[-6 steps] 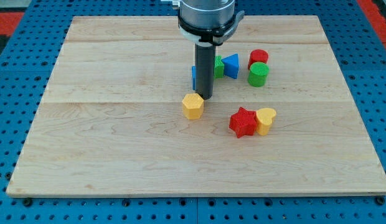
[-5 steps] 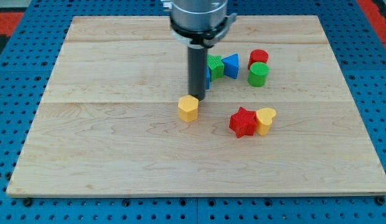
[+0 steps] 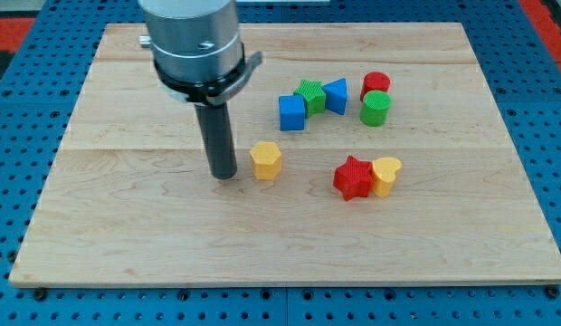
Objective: Push the yellow hexagon below the blue cube
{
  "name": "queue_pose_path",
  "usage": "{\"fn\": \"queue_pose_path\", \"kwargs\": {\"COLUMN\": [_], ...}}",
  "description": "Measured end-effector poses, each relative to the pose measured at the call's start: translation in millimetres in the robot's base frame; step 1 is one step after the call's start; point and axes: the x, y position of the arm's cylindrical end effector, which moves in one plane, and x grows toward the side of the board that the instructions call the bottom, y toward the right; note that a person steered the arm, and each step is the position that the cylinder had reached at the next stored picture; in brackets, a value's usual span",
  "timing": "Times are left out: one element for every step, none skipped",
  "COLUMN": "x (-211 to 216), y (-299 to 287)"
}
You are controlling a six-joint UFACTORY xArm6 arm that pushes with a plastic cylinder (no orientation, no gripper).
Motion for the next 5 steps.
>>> {"fn": "queue_pose_path", "kwargs": {"x": [1, -7, 1, 24, 25], "y": [23, 56, 51, 54, 85]}}
